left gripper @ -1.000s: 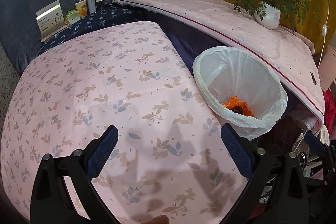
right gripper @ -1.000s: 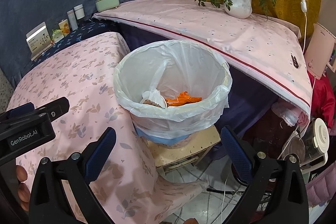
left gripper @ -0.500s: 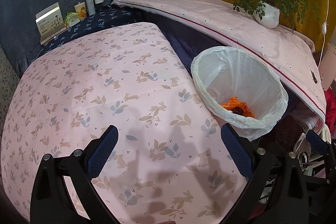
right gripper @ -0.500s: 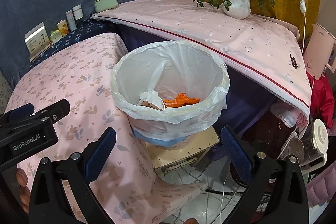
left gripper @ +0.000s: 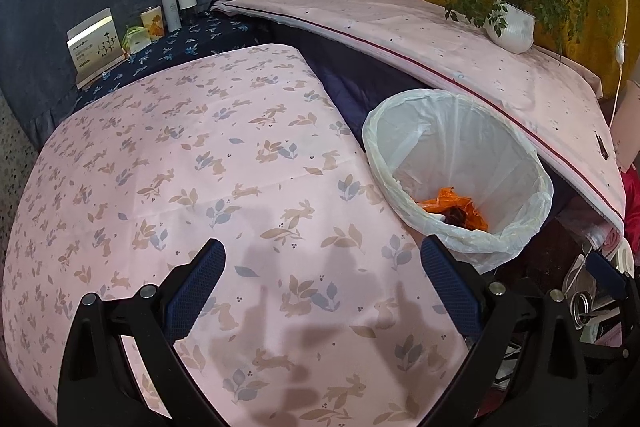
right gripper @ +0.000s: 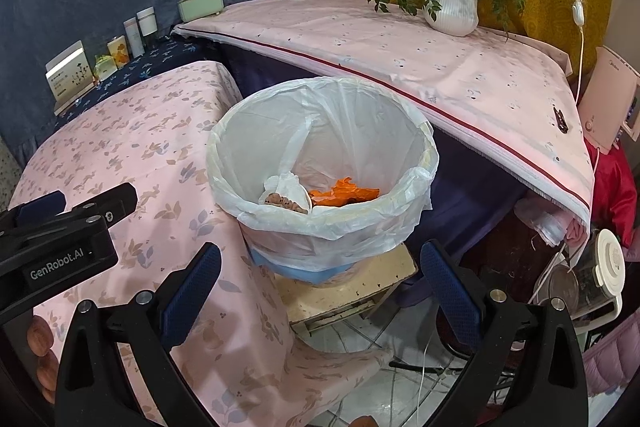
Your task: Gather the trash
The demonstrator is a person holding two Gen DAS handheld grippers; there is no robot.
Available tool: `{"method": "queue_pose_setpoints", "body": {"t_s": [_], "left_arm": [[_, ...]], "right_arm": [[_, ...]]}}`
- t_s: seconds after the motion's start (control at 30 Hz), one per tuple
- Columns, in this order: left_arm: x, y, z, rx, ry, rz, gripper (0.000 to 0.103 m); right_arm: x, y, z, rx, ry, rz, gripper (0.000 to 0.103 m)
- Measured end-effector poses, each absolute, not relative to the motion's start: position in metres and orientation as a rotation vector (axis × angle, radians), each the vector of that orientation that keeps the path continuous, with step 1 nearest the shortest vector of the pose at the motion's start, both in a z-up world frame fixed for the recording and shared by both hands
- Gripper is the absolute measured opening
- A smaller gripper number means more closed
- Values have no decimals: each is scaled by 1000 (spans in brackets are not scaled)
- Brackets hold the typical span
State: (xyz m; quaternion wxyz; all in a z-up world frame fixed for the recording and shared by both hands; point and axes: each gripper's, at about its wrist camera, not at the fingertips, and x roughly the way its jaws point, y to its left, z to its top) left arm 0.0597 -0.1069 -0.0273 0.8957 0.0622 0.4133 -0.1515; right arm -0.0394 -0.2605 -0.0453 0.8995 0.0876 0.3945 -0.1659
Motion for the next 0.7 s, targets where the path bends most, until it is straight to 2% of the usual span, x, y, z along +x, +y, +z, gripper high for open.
{"method": "queue_pose_setpoints", "body": {"t_s": [0.7], "left_arm": [[68,-118,-25,151,852,-332,94]], "right_arm": [[-29,-270,-45,168,823,-357,96]]}}
